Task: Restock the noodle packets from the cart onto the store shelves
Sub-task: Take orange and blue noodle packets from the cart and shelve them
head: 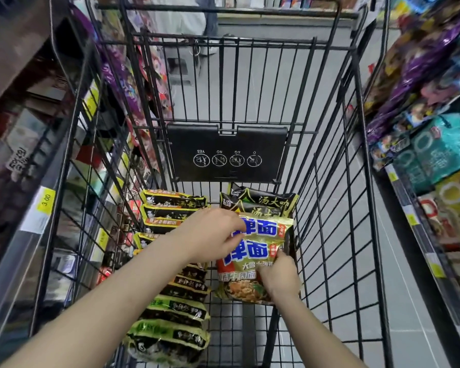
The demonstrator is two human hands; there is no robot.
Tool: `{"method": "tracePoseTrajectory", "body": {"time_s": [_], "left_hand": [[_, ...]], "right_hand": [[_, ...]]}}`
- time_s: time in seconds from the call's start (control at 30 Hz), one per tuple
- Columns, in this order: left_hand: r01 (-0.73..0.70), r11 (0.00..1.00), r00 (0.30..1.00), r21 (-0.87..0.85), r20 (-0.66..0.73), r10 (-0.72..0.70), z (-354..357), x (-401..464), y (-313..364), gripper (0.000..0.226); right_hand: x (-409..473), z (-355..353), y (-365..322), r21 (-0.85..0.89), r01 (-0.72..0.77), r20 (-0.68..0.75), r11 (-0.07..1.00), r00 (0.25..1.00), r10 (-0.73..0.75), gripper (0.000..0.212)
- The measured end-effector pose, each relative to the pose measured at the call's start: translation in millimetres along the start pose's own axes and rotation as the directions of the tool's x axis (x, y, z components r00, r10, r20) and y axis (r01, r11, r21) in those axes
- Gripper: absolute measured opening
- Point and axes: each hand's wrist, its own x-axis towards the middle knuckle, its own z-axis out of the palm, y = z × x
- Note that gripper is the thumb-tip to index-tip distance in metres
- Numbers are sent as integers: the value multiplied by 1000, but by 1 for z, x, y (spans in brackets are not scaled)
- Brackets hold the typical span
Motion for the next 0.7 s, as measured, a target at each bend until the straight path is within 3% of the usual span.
{"method": "tracePoseTrajectory", "body": {"time_s": [0.07,0.27,0.5,0.7], "left_hand": [[6,1000,1000,2,4,-6,1,-1,-1,32],[66,998,997,-4,38,-66,6,-6,-5,31],[169,983,983,-78,84,-162,10,-7,-12,31],[278,936,960,-218,104,-261,15,0,-15,31]], "right_hand": [[-5,1,0,-23,21,-29,1000,999,-22,45],[-17,2,-1,216,51,77,975,995,-69,42],[-51,-38,-26,-81,236,50,968,971,-233,35],[-80,-124,-53,-81,283,-128,956,948,-292,26]]}}
